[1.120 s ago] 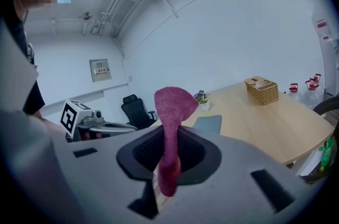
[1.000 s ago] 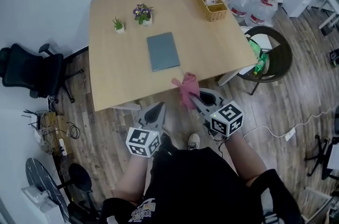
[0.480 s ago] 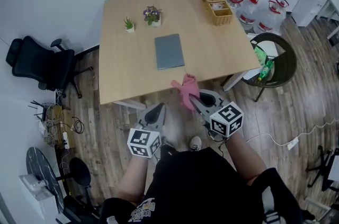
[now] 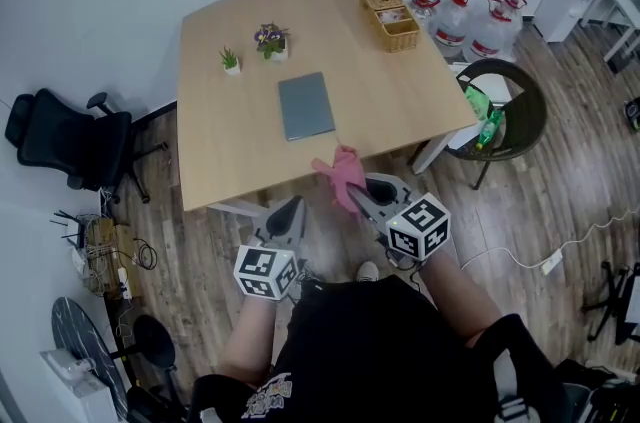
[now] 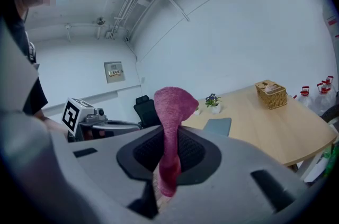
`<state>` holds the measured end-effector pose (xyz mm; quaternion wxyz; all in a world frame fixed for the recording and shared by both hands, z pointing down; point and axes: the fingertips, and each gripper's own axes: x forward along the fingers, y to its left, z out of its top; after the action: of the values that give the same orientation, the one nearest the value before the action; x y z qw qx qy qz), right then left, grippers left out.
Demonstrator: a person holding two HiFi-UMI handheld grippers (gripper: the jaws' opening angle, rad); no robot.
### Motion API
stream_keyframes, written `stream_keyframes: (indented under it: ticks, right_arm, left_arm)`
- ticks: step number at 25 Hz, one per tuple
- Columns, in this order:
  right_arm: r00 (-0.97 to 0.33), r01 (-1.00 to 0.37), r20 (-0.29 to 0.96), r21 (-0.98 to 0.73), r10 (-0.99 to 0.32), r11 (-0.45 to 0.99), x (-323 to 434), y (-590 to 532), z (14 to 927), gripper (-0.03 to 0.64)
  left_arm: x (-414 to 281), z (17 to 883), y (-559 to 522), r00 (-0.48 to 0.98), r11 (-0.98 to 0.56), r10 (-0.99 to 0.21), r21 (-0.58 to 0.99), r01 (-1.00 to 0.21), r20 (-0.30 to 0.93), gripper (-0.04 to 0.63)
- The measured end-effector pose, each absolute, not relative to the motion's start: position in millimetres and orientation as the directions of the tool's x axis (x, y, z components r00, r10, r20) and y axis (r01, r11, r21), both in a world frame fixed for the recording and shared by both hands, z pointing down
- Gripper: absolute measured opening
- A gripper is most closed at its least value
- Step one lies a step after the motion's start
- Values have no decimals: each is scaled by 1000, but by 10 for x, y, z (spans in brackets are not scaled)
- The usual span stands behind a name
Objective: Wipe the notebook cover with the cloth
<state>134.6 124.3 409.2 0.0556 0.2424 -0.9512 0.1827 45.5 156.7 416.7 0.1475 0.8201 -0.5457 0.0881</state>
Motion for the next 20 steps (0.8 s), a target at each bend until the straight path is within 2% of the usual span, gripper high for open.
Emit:
stream_keyframes:
  ticks: [20]
  right_arm:
    - [-877,-481,205,-326,-436,814,1394,1222,4153,57]
  left_arm:
    - [524,4192,1558,390,-353,-873,174,-919,292,9]
